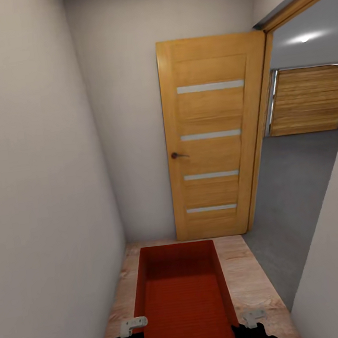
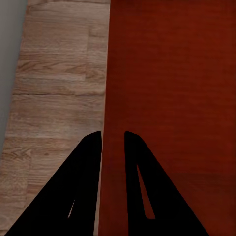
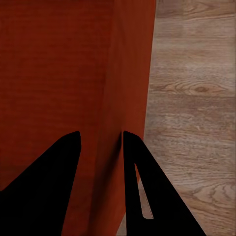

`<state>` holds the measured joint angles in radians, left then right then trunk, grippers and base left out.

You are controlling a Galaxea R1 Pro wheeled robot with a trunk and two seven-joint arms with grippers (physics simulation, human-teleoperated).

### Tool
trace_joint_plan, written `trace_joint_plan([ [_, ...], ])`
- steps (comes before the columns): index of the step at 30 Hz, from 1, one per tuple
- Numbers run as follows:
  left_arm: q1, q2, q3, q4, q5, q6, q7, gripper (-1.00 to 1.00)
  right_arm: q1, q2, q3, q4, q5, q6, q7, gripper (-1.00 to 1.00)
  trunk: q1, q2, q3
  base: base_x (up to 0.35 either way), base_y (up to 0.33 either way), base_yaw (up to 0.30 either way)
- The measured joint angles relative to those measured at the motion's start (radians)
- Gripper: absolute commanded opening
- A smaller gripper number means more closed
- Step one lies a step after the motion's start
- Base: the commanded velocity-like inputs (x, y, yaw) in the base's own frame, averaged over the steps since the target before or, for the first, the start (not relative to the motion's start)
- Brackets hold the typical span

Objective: Move the two storage containers from the living room to the garage. In the garage, place one container on the floor and stack the other container on top of it (either order is fine).

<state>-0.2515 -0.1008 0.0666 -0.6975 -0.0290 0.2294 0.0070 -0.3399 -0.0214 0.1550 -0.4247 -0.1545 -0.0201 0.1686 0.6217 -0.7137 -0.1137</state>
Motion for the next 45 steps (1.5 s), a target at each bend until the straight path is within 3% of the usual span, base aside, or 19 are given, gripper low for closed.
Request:
trace_joint_plan([
  [45, 0.000, 0.001, -0.001, 0.000, 0.001, 0.000, 0.000, -1.00, 0.000, 0.001, -0.001, 0.001, 0.001, 0.000, 0.000, -1.00, 0.000, 0.000, 0.000, 0.326, 0.000, 0.000],
])
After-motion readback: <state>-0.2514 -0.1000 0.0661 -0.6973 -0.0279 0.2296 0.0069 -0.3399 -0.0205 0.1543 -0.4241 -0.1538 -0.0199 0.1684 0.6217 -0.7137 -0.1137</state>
